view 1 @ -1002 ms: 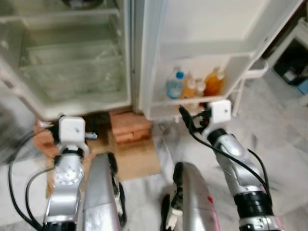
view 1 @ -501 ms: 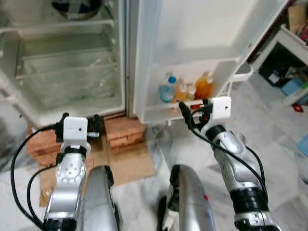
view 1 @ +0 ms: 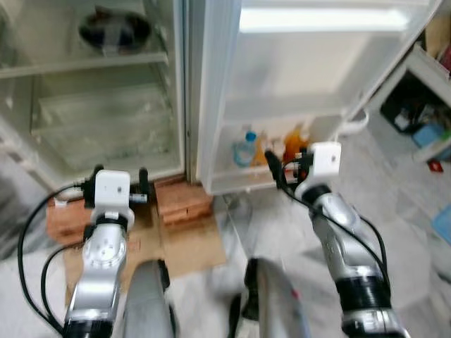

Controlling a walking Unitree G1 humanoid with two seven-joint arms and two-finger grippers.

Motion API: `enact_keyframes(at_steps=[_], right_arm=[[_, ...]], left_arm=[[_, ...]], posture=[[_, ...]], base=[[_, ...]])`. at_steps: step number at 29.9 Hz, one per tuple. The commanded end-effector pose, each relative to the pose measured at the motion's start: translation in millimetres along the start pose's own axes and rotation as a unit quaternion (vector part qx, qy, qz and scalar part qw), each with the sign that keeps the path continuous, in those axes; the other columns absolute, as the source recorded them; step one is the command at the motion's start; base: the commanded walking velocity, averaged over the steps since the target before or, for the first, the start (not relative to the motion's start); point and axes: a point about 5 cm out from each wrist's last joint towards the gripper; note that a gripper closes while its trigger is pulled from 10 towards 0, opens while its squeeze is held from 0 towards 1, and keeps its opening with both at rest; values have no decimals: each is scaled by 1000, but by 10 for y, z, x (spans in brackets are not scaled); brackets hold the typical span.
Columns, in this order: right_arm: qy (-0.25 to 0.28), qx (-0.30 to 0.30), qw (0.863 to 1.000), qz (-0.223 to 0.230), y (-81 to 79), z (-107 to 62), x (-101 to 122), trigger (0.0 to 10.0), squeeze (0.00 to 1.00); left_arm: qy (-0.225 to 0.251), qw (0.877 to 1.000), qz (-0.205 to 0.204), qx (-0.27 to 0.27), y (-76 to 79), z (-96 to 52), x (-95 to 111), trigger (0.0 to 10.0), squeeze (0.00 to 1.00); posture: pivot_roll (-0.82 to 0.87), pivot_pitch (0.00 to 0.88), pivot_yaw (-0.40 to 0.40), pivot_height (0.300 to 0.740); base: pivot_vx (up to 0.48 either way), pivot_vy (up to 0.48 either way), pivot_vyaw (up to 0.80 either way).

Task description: Restocking fridge

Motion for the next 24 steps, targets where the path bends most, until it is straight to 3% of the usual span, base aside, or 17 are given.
enact_keyframes(at_steps=[1,5,10,16,19,24], right_arm=[[-18,-22,1000,4,95,-122,-78,10000,0],[-35,-38,999,-8,168,-337,-195,10000,0],[-49,-55,997,-22,241,-462,-218,10000,0],[-57,-46,997,-28,226,-493,-219,10000,0],[-48,-31,997,-51,195,-432,-152,10000,0],[-52,-38,997,-46,243,-361,-128,10000,0]], left_arm=[[-19,1000,1,-2,-60,-134,-76,10000,0],[-37,999,-1,-5,-89,-391,-139,10000,0],[-37,999,-15,-23,-38,-534,-98,10000,0],[-32,999,-16,-40,26,-522,-57,10000,0],[-29,999,-13,-44,36,-479,-29,10000,0],[-23,999,-9,-48,63,-436,2,10000,0]], posture=[[96,128,-99,712],[102,127,-100,739],[94,133,-101,740],[86,137,-101,740],[80,136,-97,740],[80,134,-97,740]], base=[[0,0,0],[0,0,0],[0,0,0],[0,0,0],[0,0,0],[0,0,0]])
Point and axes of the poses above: a point about 5 cm out from each wrist's last joint towards the gripper, its own z axis pointing out of the wrist towards the gripper, its own x axis along the axis of the wrist's last joint, y = z × x
